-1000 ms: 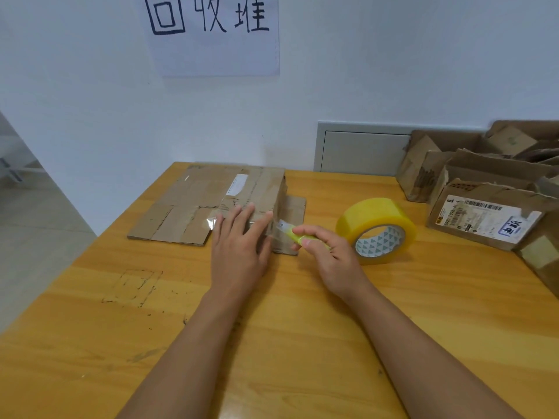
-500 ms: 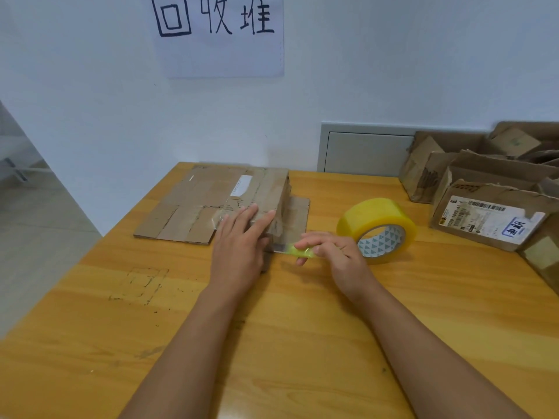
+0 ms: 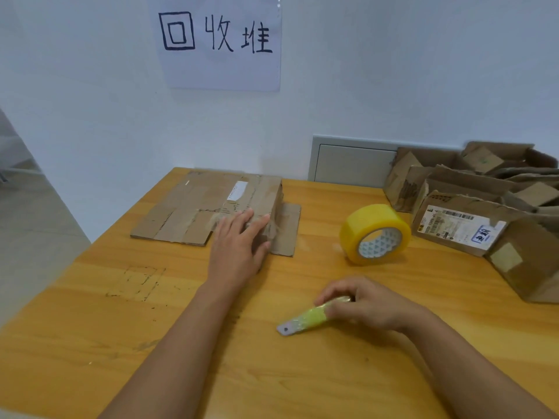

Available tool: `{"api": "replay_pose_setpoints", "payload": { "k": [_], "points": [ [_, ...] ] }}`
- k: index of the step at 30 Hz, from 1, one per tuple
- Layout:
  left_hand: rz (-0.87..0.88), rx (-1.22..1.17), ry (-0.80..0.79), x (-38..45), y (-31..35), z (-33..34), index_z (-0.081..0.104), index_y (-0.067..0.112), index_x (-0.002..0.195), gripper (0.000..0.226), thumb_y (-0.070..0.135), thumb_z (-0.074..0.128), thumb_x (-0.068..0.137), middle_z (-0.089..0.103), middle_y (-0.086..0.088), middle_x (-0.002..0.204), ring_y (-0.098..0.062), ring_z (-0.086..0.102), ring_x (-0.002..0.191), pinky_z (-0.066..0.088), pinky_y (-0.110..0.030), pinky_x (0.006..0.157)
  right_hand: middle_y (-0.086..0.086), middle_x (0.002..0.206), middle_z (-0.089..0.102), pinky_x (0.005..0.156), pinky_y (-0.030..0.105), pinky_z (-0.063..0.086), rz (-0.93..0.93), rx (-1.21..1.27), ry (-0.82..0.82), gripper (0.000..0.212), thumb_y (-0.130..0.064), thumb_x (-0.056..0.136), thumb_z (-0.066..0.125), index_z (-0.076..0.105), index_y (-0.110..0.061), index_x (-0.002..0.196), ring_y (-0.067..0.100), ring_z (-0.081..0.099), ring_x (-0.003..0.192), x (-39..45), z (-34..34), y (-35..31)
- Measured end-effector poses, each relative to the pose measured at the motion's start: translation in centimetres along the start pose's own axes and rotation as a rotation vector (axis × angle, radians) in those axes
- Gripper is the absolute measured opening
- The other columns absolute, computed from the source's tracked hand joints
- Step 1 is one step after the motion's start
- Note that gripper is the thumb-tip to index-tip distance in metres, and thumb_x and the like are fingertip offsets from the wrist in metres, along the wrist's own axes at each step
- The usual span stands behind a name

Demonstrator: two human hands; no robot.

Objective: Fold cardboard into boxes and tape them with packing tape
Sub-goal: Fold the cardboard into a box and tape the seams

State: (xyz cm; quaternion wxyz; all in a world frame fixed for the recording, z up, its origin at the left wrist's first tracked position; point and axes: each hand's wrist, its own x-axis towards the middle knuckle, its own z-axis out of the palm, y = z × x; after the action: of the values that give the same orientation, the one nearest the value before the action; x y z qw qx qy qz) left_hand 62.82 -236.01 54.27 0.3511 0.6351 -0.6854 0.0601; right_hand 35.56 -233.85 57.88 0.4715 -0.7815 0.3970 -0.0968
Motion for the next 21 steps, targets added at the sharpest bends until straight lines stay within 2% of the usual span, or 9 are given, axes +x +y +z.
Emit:
{"api": "replay_pose_setpoints", "payload": {
  "k": [3,5,7,10,14,16,18,20,21],
  "points": [
    [0.008,0.0,0.017,-0.1,0.1,0.1,0.055,0.03,0.138,0.051,0.032,0.07,0.089,0.05,-0.005,0.144,-0.026,0.04,0.136,0.027,-0.051,0.117,-0.012,0.108,0.056,0.085,0.013,0.035,0.029,-0.354,0.032,0.015,-0.031,0.09,0.07,0.069,-0.036,0.104,-0.004,0.046,0.1,0.0,0.1,-0.2],
    [0.004,-0.001,0.03,-0.1,0.1,0.2,0.056,0.029,0.137,0.05,0.031,0.071,0.089,0.051,-0.005,0.143,-0.027,0.041,0.135,0.029,-0.052,0.116,-0.012,0.11,0.054,0.086,0.01,0.035,-0.035,-0.286,0.174,0.015,-0.03,0.091,0.069,0.066,-0.036,0.105,-0.006,0.045,0.102,0.6,-0.1,-1.6],
    [-0.002,-0.006,0.042,-0.1,0.1,0.4,0.057,0.028,0.136,0.048,0.031,0.07,0.089,0.052,-0.006,0.143,-0.027,0.041,0.135,0.03,-0.053,0.115,-0.009,0.106,0.059,0.087,0.014,0.039,-0.134,-0.173,0.331,0.012,-0.02,0.094,0.065,0.067,-0.031,0.1,-0.002,0.051,0.1,2.2,-0.3,-3.2],
    [0.006,-0.01,0.067,0.0,0.0,0.7,0.06,0.027,0.133,0.045,0.031,0.07,0.089,0.054,-0.007,0.14,-0.028,0.044,0.132,0.03,-0.053,0.114,-0.006,0.1,0.062,0.089,0.026,0.044,-0.184,-0.167,0.516,0.014,-0.013,0.096,0.06,0.067,-0.025,0.098,0.012,0.057,0.099,6.1,-0.6,-5.1],
    [0.007,-0.038,0.081,-0.1,-0.2,0.9,0.061,0.027,0.132,0.043,0.03,0.07,0.09,0.054,-0.007,0.14,-0.028,0.044,0.133,0.028,-0.051,0.116,0.0,0.087,0.065,0.078,0.032,0.043,-0.239,-0.188,0.873,0.016,-0.007,0.092,0.055,0.071,-0.007,0.088,0.021,0.058,0.089,9.9,-2.2,-6.6],
    [0.006,-0.047,0.078,-0.1,-0.3,1.0,0.06,0.028,0.132,0.042,0.03,0.069,0.091,0.053,-0.006,0.14,-0.027,0.043,0.134,0.025,-0.05,0.117,0.007,0.085,0.068,0.078,0.036,0.045,-0.17,-0.208,0.819,0.023,-0.012,0.095,0.052,0.07,-0.001,0.086,0.024,0.058,0.085,10.9,-3.3,-7.1],
    [0.0,-0.058,0.08,0.0,-0.3,1.1,0.06,0.029,0.132,0.042,0.031,0.068,0.091,0.053,-0.005,0.14,-0.027,0.042,0.135,0.024,-0.049,0.118,0.017,0.087,0.066,0.078,0.042,0.046,0.001,-0.288,0.596,0.036,-0.024,0.1,0.048,0.065,0.003,0.084,0.03,0.058,0.085,11.8,-4.1,-7.1],
    [-0.009,-0.071,0.084,0.0,-0.3,1.3,0.06,0.029,0.132,0.042,0.031,0.069,0.091,0.053,-0.005,0.14,-0.026,0.042,0.135,0.025,-0.05,0.118,0.012,0.098,0.069,0.085,0.042,0.047,0.143,-0.319,0.337,0.043,-0.037,0.102,0.047,0.068,-0.001,0.095,0.028,0.061,0.095,12.2,-4.5,-6.5],
    [-0.009,-0.076,0.088,0.0,-0.3,1.3,0.061,0.029,0.131,0.042,0.031,0.069,0.09,0.054,-0.005,0.14,-0.026,0.042,0.135,0.025,-0.05,0.118,0.007,0.099,0.07,0.087,0.04,0.048,0.152,-0.315,0.235,0.043,-0.042,0.101,0.049,0.07,-0.004,0.098,0.025,0.063,0.096,12.3,-4.5,-6.0]
  ]
}}
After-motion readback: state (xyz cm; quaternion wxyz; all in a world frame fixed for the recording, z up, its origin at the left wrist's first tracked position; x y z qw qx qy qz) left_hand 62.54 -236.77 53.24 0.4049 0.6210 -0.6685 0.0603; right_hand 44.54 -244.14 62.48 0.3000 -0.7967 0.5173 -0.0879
